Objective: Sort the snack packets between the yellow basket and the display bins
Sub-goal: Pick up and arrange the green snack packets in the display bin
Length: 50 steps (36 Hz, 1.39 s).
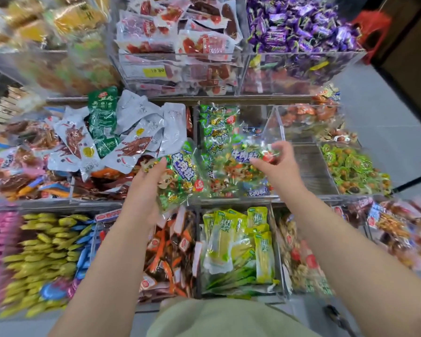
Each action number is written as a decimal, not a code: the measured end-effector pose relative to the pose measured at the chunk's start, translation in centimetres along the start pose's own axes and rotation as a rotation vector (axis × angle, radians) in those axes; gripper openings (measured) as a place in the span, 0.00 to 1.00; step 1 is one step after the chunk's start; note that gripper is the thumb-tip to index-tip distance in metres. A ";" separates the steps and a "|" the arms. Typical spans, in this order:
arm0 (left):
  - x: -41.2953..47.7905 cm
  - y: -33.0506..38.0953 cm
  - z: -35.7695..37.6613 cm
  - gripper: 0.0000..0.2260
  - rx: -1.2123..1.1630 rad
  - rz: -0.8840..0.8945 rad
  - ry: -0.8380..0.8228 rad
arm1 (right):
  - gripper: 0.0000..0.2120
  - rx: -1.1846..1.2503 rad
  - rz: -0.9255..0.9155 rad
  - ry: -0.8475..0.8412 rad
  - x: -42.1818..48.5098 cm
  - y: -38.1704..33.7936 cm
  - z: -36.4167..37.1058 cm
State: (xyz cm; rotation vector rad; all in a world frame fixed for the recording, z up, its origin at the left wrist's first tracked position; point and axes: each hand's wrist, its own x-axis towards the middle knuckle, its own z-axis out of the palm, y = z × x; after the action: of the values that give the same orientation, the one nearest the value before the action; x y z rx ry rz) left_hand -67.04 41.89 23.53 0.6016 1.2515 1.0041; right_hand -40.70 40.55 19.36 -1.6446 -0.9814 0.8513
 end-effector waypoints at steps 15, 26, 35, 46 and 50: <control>0.9 0.7 -2.4 0.49 -0.132 -0.002 0.055 | 0.49 -0.609 -0.151 -0.171 0.8 6.6 5.8; 2.1 0.6 -1.8 0.33 -0.087 -0.045 0.008 | 0.50 -0.542 -0.126 -0.245 4.1 5.0 7.3; 1.8 -1.8 1.5 0.20 -0.073 -0.028 -0.146 | 0.59 -0.547 -0.061 -0.363 3.7 5.6 5.8; 4.0 -6.0 6.6 0.15 0.640 0.256 -0.180 | 0.13 0.061 0.084 -0.073 2.5 5.1 2.3; 4.0 -6.8 7.0 0.24 1.065 0.360 -0.133 | 0.21 -0.049 0.129 -0.301 1.8 6.0 1.9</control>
State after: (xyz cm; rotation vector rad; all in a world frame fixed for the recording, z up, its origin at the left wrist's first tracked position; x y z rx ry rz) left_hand -58.36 43.16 17.69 1.7289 1.5405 0.4862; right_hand -40.41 41.94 12.91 -1.6650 -1.1170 1.1958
